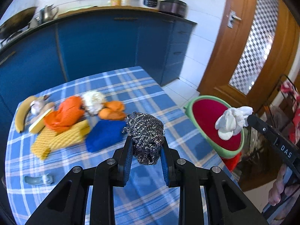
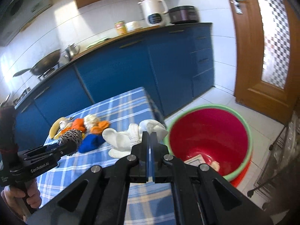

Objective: Collect trash
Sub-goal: 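Carry steel wool and white gloves to the red bucket and release both inside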

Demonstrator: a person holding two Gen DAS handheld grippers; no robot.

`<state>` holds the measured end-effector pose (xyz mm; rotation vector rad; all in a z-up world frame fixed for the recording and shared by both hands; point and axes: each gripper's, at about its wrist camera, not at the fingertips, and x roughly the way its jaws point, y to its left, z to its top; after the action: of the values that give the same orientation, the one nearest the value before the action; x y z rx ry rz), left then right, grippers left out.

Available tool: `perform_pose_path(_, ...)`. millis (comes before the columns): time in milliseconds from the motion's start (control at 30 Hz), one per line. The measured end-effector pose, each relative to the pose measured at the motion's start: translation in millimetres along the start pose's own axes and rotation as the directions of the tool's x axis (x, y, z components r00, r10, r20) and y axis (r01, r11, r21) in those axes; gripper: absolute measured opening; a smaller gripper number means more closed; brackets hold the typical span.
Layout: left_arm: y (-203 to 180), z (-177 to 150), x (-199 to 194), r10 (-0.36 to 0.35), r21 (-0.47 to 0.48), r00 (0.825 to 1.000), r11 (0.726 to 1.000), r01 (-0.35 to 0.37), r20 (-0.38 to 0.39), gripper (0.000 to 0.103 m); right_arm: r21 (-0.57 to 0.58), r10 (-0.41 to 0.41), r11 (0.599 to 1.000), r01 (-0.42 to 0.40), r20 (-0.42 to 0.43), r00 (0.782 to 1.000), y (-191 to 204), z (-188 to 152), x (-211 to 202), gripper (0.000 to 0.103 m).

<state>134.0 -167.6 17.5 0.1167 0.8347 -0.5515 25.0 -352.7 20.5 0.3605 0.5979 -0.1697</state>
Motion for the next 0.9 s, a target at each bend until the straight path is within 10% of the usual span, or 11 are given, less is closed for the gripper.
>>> perform_pose_path(900, -114.7, 12.9, 71.8, -0.174, 0.157, 0.98, 0.969, 0.188, -0.101, 0.028, 0.205, -0.187, 0.958, 0.202, -0.09, 0.978, -132.5, -22.2, 27.7, 0.004)
